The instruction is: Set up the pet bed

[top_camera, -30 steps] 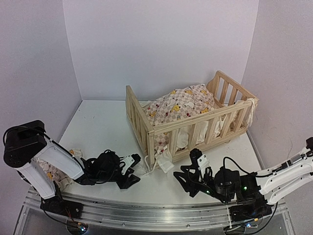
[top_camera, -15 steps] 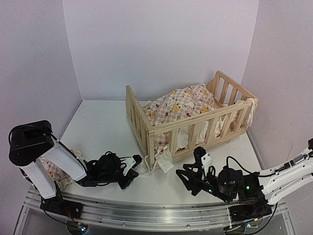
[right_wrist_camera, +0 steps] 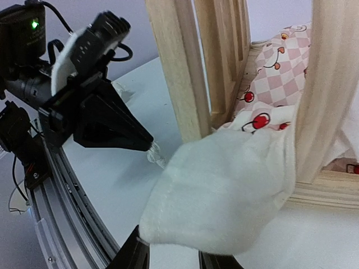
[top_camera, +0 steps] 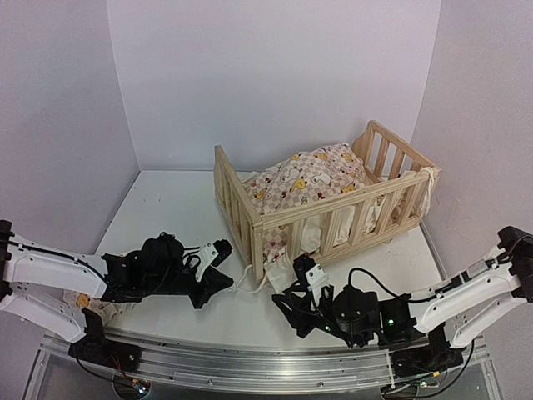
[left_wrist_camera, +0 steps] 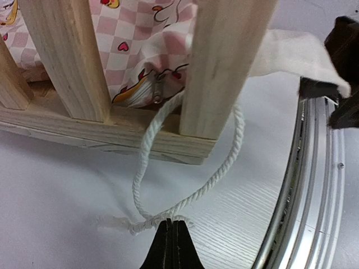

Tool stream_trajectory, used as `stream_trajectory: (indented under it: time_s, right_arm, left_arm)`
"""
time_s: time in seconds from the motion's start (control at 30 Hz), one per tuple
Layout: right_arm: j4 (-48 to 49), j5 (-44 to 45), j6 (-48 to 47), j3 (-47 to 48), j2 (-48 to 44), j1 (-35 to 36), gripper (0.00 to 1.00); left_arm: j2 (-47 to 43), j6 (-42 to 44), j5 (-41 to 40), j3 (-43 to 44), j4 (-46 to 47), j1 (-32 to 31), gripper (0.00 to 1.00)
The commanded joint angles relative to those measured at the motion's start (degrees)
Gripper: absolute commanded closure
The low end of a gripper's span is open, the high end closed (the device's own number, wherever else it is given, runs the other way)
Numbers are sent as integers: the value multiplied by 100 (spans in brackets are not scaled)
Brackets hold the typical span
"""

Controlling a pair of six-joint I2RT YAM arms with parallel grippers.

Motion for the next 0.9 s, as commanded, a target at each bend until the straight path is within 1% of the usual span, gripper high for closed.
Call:
stream_trajectory:
  time_s: [0.0, 0.07, 0.13, 0.2, 0.23, 0.3, 0.4, 0.53, 0.57, 0.63, 0.73, 0.8, 0.87]
  right_arm:
    - [1043, 23, 140, 422, 782, -7, 69]
    - [1434, 249, 212, 635, 1190, -8, 68]
    - [1795, 711, 517, 741, 1586, -45, 68]
    - [2019, 1029, 1107, 806, 1866, -102, 66]
    - [2153, 1092, 1316, 842, 2049, -131, 64]
    - [2380, 1161, 1334, 946, 2274, -146, 61]
    - [2459, 1387, 1550, 1000, 2496, -163, 59]
    - [2502, 1321, 1647, 1071, 2660, -316, 58]
    - [2510, 1308, 1686, 1075, 2685, -354, 60]
    - [2522, 1225, 1705, 1069, 2705, -406, 67]
    - [2523, 982, 1691, 1012, 2653, -424, 86]
    - [2524, 446, 1587, 937, 2532, -423, 97]
    - [2527, -216, 1402, 849, 2344, -422, 100]
  left_arm:
    - [-360, 120, 470, 237, -655, -17, 100]
    - [-422, 377, 481, 298, -675, -18, 100]
    - [-531, 628, 418, 287, -549, -18, 100]
    - [-653, 794, 482, 256, -474, -18, 100]
    - [-728, 910, 567, 245, -437, -18, 100]
    - [-912, 1033, 798, 179, -265, -18, 100]
    - [-1061, 1186, 1076, 94, -21, -18, 100]
    - [-1038, 1370, 1226, -68, 351, -19, 100]
    - [-1001, 1388, 1223, -90, 434, -19, 100]
    - [-907, 1404, 1211, -90, 587, -20, 100]
    - [-754, 1465, 1216, -71, 991, -13, 100]
    - [-637, 1511, 1216, 8, 1169, -4, 100]
    - [-510, 1518, 1366, 120, 1280, 20, 100]
